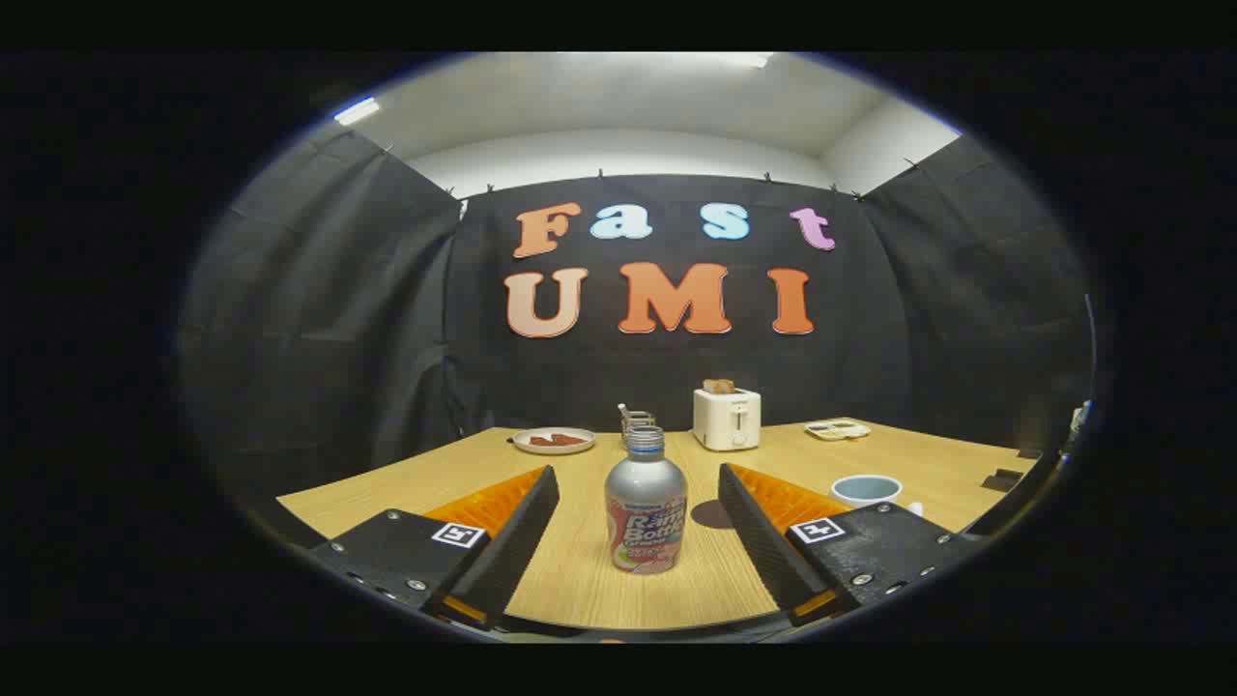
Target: Take the bottle from table, then pour the juice into the cup, finally place the bottle on the coaster
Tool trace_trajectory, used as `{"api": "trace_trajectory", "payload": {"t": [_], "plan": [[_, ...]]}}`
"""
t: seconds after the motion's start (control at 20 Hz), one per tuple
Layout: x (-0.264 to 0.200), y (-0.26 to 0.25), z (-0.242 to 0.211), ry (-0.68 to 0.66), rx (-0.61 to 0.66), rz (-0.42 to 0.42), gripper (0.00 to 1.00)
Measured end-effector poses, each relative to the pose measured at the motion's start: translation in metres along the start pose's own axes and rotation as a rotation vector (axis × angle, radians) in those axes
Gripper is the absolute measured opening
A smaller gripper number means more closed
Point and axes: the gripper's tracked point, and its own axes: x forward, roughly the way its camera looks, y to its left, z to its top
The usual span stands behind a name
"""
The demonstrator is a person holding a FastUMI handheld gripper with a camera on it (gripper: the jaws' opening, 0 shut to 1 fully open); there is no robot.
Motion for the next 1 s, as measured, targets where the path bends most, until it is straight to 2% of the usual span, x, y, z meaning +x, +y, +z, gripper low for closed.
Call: {"api": "trace_trajectory", "payload": {"t": [1.0], "plan": [[0.014, 0.0, -0.008, 0.029, -0.003, 0.005, 0.99]]}}
